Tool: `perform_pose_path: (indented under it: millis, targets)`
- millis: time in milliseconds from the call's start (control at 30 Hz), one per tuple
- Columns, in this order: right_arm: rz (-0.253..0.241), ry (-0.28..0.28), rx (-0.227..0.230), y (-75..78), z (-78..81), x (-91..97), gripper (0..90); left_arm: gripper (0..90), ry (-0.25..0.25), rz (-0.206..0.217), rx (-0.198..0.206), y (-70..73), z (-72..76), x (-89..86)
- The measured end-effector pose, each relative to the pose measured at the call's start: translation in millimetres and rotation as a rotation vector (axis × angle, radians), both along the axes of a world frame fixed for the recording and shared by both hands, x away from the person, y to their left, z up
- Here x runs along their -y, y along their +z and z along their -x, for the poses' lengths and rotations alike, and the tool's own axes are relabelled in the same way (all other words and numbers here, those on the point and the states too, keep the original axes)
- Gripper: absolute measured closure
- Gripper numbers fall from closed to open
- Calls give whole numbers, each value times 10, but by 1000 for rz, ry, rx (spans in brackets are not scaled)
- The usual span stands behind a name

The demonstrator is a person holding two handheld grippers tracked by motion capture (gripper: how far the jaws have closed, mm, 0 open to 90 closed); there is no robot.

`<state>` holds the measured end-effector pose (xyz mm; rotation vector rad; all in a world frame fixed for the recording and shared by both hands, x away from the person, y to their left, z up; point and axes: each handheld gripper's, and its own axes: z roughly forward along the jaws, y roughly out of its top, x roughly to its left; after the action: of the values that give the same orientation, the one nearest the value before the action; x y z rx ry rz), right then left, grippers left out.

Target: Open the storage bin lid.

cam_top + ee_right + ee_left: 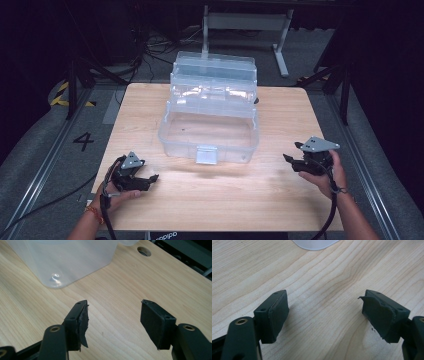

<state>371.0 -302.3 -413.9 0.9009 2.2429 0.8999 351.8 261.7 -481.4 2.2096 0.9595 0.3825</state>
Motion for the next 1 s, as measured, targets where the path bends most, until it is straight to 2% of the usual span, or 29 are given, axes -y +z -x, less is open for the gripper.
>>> perform_pose_path:
  millis: [300, 433, 567, 633, 733, 767, 900, 1000]
  targets:
    - [-8, -59, -51, -199, 112, 190, 353, 218, -2, -2, 1, 1, -2, -2]
    - [-14, -61, -71, -279, 171, 248, 328, 218, -2, -2, 0, 1, -3, -2]
    - [-13, -87, -95, -405, 244, 316, 292, 216, -5, 3, -8, 0, -1, -1]
    - [-15, -105, -109, -469, 280, 350, 277, 216, -6, -2, 0, 0, -6, -3]
    - [-39, -136, -120, -550, 340, 392, 251, 216, -6, -1, 0, 0, -6, -3]
    - [-51, -138, -127, -570, 361, 404, 235, 216, -5, 3, -9, 0, -1, -1]
    - [-85, -152, -145, -661, 414, 436, 215, 214, -5, 1, -3, 0, -6, -1]
    - [-162, -173, -160, -713, 424, 490, 215, 215, -5, 3, -8, -1, -2, 1]
